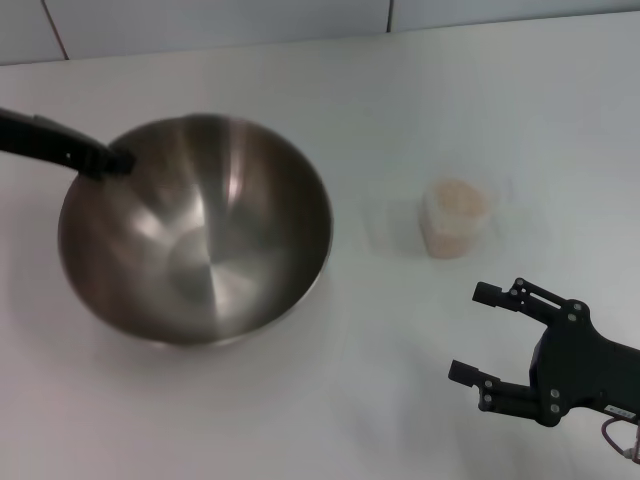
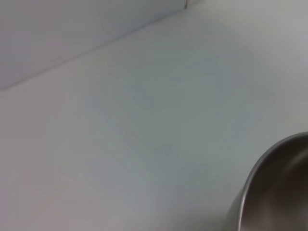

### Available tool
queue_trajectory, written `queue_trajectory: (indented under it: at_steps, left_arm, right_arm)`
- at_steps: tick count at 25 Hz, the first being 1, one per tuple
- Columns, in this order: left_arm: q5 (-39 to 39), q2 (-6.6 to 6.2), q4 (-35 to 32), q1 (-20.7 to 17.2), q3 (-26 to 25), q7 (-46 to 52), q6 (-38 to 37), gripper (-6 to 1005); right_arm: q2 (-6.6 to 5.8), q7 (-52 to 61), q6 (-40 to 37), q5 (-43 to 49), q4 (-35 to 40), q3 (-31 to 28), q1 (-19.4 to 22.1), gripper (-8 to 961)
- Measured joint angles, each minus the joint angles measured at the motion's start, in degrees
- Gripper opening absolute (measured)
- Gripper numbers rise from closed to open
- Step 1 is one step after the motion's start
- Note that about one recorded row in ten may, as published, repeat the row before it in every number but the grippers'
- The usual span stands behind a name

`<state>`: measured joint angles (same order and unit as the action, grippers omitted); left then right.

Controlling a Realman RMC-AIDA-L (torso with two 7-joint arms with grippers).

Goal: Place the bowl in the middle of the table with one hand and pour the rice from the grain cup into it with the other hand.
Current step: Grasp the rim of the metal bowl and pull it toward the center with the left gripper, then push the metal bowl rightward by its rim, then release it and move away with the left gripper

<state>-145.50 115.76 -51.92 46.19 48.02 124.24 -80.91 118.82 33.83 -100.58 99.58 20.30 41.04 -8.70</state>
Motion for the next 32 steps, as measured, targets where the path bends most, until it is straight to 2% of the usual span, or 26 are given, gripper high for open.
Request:
queue_trajectory:
  at_steps: [3,4,6,9,12,16,25,30,32]
  left_arm:
    - [0.02,-0.22,0.54,0.80,-0.60,0.00,-0.01,27]
    - [0.07,-0.96,3.39,3.82,-3.15,-0.36,0.13,27]
    - [0.14,-1.12,4.89,5.20,-4.66,-1.09,0.52,28]
    - [0.04,-0.77,7.68,7.45,-5.76,-2.19,3.26,28]
    - [-0.87,-0.18,10.18,8.95,-4.66,-2.12,7.38,27]
    - [-3.10,-0.02,14.32,10.65,-2.71,-1.62,13.22,30]
    - [-3.99,0.16,15.47,9.70,-2.50,-1.78,15.12,58]
    - [-4.05,1.90,11.32,8.07,-2.04,-2.49,14.97,74]
    - [-3.87,2.13,9.73,7.43,-1.24,-2.77,14.43,80]
  right_arm:
    - [0.00,0.05,-0.19,0.01,0.00,0.00,-0.05,837]
    - [0.00,0.07,-0.25,0.03,0.00,0.00,-0.05,836]
    - [0.04,0.08,-0.32,0.11,0.00,0.00,-0.07,836]
    - [0.10,0.09,-0.40,0.23,0.00,0.01,-0.12,835]
    - [0.16,0.10,-0.45,0.26,0.00,0.14,-0.17,835]
    - [0.21,0.47,-0.56,0.27,-0.03,0.43,-0.25,835]
    - [0.34,0.74,-1.28,0.27,-0.15,0.38,-0.27,836]
    - [0.36,0.74,-1.33,0.25,-0.20,0.49,-0.32,836]
    - [0.36,0.74,-1.41,0.19,-0.28,0.38,-0.35,836]
